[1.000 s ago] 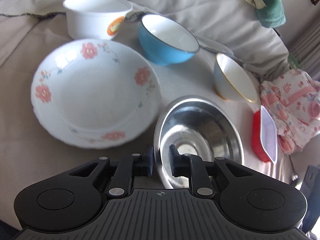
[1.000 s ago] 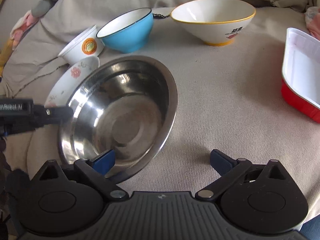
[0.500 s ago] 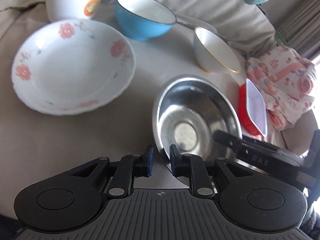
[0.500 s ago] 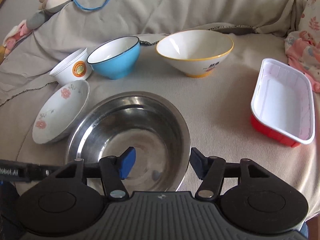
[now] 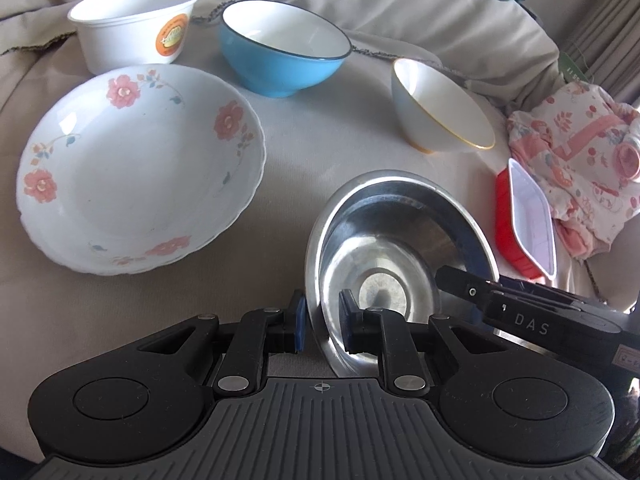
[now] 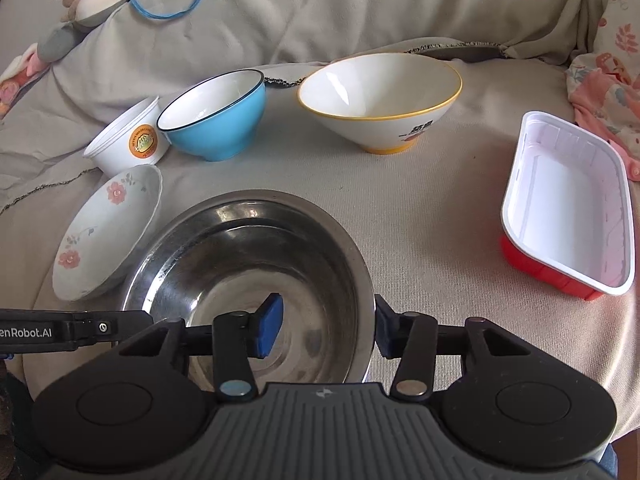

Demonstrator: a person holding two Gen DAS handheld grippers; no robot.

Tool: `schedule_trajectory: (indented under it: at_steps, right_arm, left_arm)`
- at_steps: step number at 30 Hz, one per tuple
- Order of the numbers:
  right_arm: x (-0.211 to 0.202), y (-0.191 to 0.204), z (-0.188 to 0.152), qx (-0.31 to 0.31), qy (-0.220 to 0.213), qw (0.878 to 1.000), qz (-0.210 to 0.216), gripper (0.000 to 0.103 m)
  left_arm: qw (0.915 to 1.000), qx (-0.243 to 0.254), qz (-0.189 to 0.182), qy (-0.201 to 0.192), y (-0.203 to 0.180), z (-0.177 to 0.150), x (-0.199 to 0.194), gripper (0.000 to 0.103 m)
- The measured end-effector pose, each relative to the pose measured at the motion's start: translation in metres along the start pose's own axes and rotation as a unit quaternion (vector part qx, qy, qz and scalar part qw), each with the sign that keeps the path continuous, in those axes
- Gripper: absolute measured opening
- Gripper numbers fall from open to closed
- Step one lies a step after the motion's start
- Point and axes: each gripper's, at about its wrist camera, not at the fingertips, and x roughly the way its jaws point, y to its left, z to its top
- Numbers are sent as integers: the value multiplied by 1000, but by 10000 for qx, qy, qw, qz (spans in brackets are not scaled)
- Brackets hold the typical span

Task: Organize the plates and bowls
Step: 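Carry the steel bowl with both grippers and lower it onto the floral plate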

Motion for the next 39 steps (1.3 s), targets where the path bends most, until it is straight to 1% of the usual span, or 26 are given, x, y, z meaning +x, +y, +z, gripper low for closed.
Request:
schedule_trajectory:
  at_steps: [3, 5, 7, 10, 12, 14, 16, 18, 20, 23, 28, 33, 39]
  right_arm:
    - [-3, 4, -3, -36, 118, 9999, 93, 47]
    - [-6, 10, -5, -111, 170, 9997, 135, 47]
    - [-11, 19, -3, -162, 152, 9996, 169, 47]
    - [-25, 43, 10, -441, -118, 9988, 159, 47]
    - [-32, 61, 24, -666, -315, 9970, 223, 47]
    - [-31, 87, 41, -921, -428, 9942, 353, 47]
    - [-20, 111, 53, -1115, -459, 9917, 452, 47]
    - [-1, 135, 60, -1245, -399, 9903, 481, 47]
    - [20, 156, 62, -1355, -295, 9892, 467, 47]
    - [45, 178, 62, -1487, -198, 9881, 335, 46]
    - [63, 192, 60, -1576, -17, 9874, 166, 46]
    - [68, 202, 56, -1802, -29, 9836, -76, 46]
    - [74, 212, 61, -1941, -91, 9806, -267, 46]
  left_arm:
    - [9998, 70, 173, 42, 1, -3, -4, 20]
    - [9997, -43, 244, 63, 7, -4, -6, 20]
    - [9995, -188, 243, -63, 15, -1, -15, 20]
    - [9970, -329, 54, -702, 30, 9, -49, 20]
    - [9929, -414, 44, -1112, 45, 18, -72, 20]
    - [9883, -542, 183, -1411, 63, 25, -85, 20]
    - [9845, -684, 449, -1549, 81, 31, -88, 20]
    - [9815, -819, 731, -1570, 99, 34, -81, 20]
    - [9805, -1012, 850, -1457, 117, 36, -70, 20]
    - [9798, -1188, 823, -1381, 139, 40, -57, 20]
    - [9798, -987, 859, -1514, 150, 43, -47, 20]
    - [9785, -916, 915, -1605, 157, 43, -46, 20]
    - [9799, -978, 659, -1607, 170, 42, -47, 20]
